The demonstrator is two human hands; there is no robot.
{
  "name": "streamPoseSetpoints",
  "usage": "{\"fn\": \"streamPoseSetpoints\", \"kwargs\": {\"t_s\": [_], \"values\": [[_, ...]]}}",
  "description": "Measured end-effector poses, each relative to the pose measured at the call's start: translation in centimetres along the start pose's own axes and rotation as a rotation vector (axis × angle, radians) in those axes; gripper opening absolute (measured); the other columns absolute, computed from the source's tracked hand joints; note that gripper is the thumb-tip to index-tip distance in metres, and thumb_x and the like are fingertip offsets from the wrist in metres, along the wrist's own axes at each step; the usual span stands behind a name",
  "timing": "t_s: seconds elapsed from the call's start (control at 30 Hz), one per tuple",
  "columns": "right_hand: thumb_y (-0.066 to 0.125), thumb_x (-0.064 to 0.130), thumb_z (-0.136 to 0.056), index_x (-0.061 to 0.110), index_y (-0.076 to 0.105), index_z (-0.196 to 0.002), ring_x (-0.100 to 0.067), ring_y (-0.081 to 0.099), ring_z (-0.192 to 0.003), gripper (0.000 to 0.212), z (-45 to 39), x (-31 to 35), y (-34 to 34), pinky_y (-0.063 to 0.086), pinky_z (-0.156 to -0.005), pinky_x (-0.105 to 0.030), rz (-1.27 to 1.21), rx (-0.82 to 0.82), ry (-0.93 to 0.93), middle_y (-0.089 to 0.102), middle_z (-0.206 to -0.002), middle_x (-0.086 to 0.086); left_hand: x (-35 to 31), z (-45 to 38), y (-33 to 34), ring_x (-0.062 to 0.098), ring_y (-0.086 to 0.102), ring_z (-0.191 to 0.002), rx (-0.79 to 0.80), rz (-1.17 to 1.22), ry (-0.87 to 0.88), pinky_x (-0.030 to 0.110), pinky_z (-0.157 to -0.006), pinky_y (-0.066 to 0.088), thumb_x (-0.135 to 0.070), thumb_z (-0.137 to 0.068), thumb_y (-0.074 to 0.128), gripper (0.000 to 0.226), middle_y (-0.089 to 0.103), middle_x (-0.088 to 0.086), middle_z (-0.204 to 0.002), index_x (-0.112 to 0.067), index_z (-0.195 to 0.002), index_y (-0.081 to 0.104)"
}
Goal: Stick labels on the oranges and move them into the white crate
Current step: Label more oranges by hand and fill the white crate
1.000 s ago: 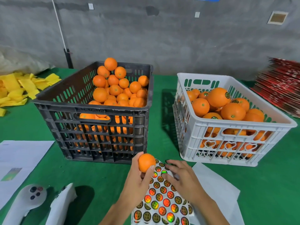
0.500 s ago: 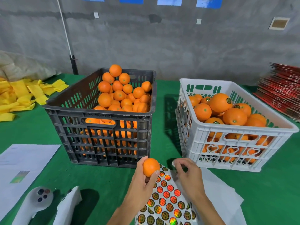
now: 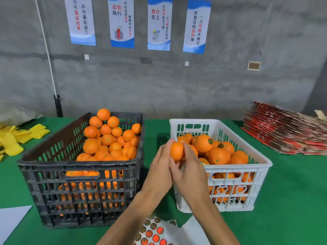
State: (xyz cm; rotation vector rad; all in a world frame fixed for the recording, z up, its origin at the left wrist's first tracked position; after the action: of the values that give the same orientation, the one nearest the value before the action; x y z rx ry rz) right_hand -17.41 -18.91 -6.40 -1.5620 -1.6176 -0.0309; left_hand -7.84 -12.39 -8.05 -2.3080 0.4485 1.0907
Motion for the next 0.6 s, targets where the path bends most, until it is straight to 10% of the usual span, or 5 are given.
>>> {"fn": "streamPoseSetpoints", "kwargs": {"t_s": [0.1, 0.2, 0.4, 0.6], "values": [[0.067, 0.046, -0.094, 0.018, 0.051, -0.139, -0.02, 0.067, -0.108, 0.055, -5.0, -1.6, -2.6, 0.056, -0.083, -0.034, 0.072, -0.048, 0.091, 0.069, -0.121, -0.002, -2.2, -4.3, 1.9, -0.022, 0.036, -0.126, 0.14, -0.105, 0.101, 0.001, -0.104, 0.03, -0.015, -0.097, 0.058, 0.068, 0.038, -0.025, -0.148, -0.044, -0.152, 0.03], [0.062, 0.053, -0.095, 0.018, 0.056, -0.13, -0.023, 0.069, -0.097, 0.049, -7.5, -4.2, -3.9, 0.048, -0.068, -0.031, 0.19, -0.04, 0.153, 0.072, -0.107, -0.003, -2.9, -7.1, 3.8, 0.005, 0.045, -0.134, 0.271, -0.213, 0.133, 0.016, -0.11, 0.037, -0.004, -0.093, 0.058, 0.076, 0.033, -0.01, -0.156, -0.031, -0.156, 0.026], [0.057, 0.042, -0.101, 0.022, 0.036, -0.156, -0.033, 0.05, -0.134, 0.062, -12.1, -7.2, -5.2, 0.049, -0.103, -0.045, 0.373, 0.022, 0.051, 0.038, -0.159, -0.003, -3.4, -9.7, 3.5, 0.015, 0.063, -0.11, 0.192, -0.395, 0.008, 0.046, -0.095, 0.054, -0.04, -0.097, 0.059, 0.064, 0.028, -0.014, -0.153, -0.034, -0.151, 0.025], [0.056, 0.039, -0.101, 0.02, 0.058, -0.142, -0.023, 0.05, -0.136, 0.045, -12.5, -6.1, -3.4, 0.039, -0.113, -0.036, 0.383, 0.042, 0.013, 0.054, -0.15, -0.001, -3.7, -11.1, -1.0, 0.018, 0.063, -0.109, 0.098, -0.544, -0.032, 0.042, -0.089, 0.053, -0.043, -0.099, 0.058, 0.052, 0.04, -0.007, -0.144, -0.028, -0.145, 0.039]]}}
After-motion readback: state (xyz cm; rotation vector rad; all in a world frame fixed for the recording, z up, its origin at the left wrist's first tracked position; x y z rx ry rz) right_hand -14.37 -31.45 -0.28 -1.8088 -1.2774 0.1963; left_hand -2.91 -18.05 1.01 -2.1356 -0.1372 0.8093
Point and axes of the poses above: each hand's wrist, its own z-axis away from the middle knuckle, its own y-axis out of the palm, x = y × z, the point moved 1 cm from there along -z, towards the middle knuckle
